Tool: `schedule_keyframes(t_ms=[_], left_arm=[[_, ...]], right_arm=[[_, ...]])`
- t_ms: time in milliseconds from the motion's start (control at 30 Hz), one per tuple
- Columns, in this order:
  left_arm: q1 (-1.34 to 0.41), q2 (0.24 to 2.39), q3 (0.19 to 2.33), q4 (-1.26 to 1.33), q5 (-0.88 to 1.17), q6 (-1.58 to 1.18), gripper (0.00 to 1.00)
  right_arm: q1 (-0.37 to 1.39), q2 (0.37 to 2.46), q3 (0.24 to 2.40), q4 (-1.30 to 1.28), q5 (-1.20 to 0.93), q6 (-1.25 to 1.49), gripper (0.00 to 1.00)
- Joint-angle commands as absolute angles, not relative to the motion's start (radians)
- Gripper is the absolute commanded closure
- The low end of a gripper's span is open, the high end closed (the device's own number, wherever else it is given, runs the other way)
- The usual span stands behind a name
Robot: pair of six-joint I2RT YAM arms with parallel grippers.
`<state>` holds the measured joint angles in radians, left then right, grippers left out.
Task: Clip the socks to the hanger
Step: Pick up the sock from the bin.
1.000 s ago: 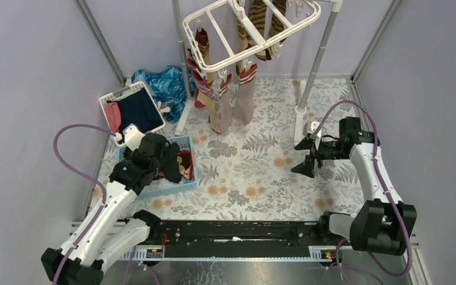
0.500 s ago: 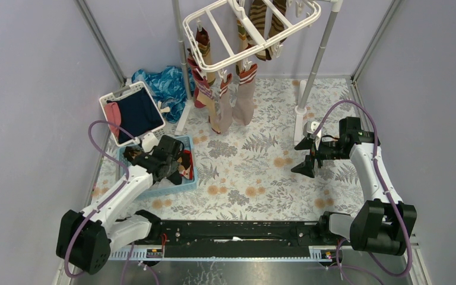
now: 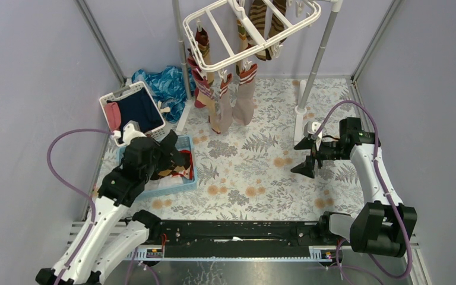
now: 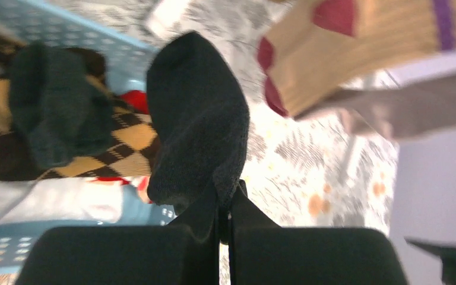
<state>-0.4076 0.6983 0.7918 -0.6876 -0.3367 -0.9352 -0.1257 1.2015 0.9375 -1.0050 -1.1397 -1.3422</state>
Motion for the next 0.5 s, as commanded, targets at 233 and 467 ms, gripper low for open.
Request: schedule_keyframes(t_ms=[233,467], left_arm=[[-0.403,0.658,0.829,-0.229,0.318,-0.643,1.00],[-0.403,0.669,0.878,-0.255,0.317,-0.592,1.00]], right_arm=[[-0.127,1.143,0.965,-1.096,-1.272,-1.494,0.00],[-0.118,1.141,0.988,-1.163,-1.296,-1.586,0.00]])
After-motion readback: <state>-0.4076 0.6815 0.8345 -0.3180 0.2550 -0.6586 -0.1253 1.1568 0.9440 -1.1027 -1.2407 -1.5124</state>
